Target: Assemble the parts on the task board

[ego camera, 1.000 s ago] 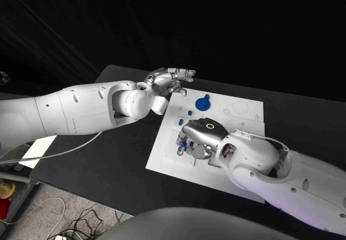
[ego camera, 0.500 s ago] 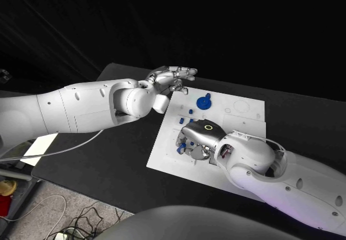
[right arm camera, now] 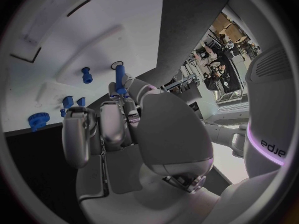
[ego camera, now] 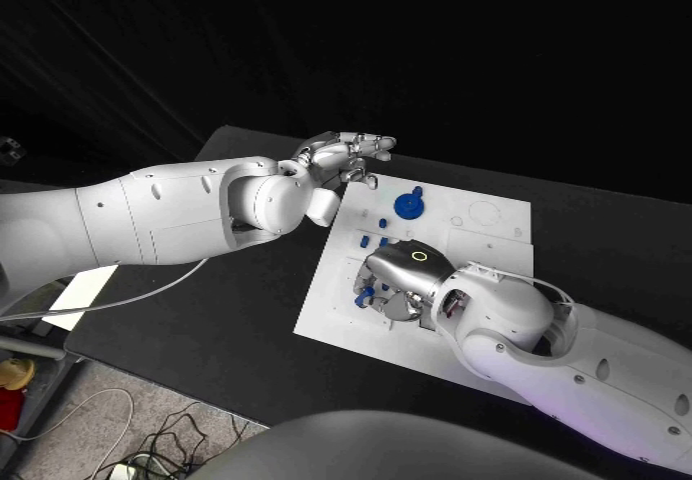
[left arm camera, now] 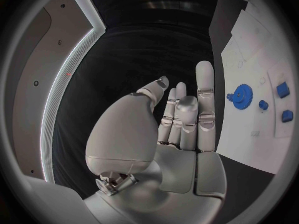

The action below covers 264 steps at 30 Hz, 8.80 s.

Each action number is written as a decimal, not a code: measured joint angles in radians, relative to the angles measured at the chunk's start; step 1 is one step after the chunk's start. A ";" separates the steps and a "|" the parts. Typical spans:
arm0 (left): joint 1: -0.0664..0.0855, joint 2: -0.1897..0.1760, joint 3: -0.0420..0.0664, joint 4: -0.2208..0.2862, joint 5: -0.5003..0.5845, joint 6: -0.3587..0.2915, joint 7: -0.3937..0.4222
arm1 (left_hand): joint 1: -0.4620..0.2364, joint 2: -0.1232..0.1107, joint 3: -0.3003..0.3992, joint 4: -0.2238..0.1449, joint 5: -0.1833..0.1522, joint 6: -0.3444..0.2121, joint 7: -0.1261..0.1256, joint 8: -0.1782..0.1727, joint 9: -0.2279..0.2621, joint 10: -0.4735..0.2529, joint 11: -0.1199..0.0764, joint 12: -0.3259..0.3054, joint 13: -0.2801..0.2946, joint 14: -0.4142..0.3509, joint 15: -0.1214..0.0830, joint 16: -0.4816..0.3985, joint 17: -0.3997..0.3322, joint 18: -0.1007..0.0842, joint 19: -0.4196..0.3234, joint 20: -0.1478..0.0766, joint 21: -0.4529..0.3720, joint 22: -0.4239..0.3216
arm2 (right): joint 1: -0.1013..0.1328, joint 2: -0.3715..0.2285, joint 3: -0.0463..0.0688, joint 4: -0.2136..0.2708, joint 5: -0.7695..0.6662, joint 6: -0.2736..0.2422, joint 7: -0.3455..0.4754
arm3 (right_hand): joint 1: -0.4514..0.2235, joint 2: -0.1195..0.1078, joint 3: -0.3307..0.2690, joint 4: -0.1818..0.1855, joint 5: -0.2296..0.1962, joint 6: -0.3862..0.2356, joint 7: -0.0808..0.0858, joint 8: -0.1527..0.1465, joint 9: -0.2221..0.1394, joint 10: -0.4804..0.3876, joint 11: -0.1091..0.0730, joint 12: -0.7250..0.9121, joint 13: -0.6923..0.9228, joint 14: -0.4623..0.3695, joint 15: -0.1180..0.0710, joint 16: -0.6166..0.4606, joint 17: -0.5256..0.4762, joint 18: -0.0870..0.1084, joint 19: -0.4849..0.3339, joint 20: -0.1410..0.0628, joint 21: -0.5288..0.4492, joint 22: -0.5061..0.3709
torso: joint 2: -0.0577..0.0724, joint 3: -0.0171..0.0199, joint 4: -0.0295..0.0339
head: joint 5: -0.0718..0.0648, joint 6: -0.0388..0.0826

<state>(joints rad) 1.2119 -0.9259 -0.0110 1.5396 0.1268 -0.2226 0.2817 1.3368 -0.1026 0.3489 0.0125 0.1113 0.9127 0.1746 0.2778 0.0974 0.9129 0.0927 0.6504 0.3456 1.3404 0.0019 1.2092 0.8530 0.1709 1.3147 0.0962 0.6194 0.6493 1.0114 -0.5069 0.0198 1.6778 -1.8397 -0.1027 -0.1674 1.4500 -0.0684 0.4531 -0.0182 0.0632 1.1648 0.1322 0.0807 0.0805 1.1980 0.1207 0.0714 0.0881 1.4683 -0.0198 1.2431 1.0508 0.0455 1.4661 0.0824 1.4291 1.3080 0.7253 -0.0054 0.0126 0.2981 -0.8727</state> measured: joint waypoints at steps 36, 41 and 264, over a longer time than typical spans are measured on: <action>0.000 0.000 0.000 -0.001 0.000 0.002 -0.001 | 0.000 0.000 0.000 0.000 0.000 0.000 0.000 0.000 0.000 0.000 0.000 0.000 0.000 0.000 0.000 0.000 0.000 0.000 0.000 0.000 0.000 0.000 | 0.001 -0.005 0.000 0.008 -0.027 0.038 -0.027 | 0.000 0.000 0.002 -0.003 0.000 0.000 0.000 0.000 0.001 -0.001 -0.001 0.000 0.000 0.000 0.000 0.000 0.000 0.000 0.000 0.000 0.000 0.000 | 0.000 -0.0001 -0.0003 | -0.007 0.000; 0.000 0.000 0.000 -0.001 0.000 0.003 -0.001 | 0.000 0.000 0.000 0.000 0.000 0.000 0.000 0.000 0.000 0.000 0.000 0.000 0.000 0.000 0.000 0.000 0.000 0.000 0.000 0.000 0.000 0.000 | 0.002 0.002 0.000 0.006 -0.031 0.043 -0.028 | 0.000 0.000 0.002 -0.003 0.000 0.000 0.000 0.000 0.000 -0.001 -0.001 0.000 0.001 0.000 0.000 0.000 -0.002 0.000 0.000 0.000 0.000 -0.001 | 0.000 -0.0004 0.0000 | -0.008 0.000; -0.002 -0.032 -0.020 0.012 0.000 0.015 -0.007 | 0.000 0.000 0.000 0.000 0.000 -0.007 0.000 0.012 0.001 -0.003 0.004 0.008 -0.002 0.000 0.000 0.000 -0.004 0.000 -0.004 0.004 -0.006 0.000 | -0.072 -0.268 0.018 0.150 0.484 -0.168 -0.422 | -0.506 0.135 -0.705 0.307 -0.009 -0.168 -0.072 0.335 0.346 0.240 -0.135 1.194 1.220 -0.004 -0.068 0.200 0.257 -0.016 0.000 -0.064 0.105 0.000 | -0.032 -0.0132 -0.0514 | -0.204 0.047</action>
<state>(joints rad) 1.2098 -0.9581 -0.0309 1.5519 0.1266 -0.2078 0.2748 1.3368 -0.1026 0.3488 0.0125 0.1113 0.9056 0.1747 0.2895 0.0986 0.9095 0.0963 0.6587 0.3433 1.3405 0.0019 1.2093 0.8493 0.1709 1.3111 0.0997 0.6137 0.6489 0.9390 -0.7745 0.0382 1.8279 -1.3561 -0.2708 -0.5893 0.9441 0.0666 -0.2521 0.2885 0.0547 0.9968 0.0606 0.4154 0.4266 1.4382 -0.0141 1.2653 1.3080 1.4646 -0.0880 1.4427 1.3077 0.0296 1.4661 0.0180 1.5336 1.3075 0.6936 -0.0186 -0.0388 0.0938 -0.8260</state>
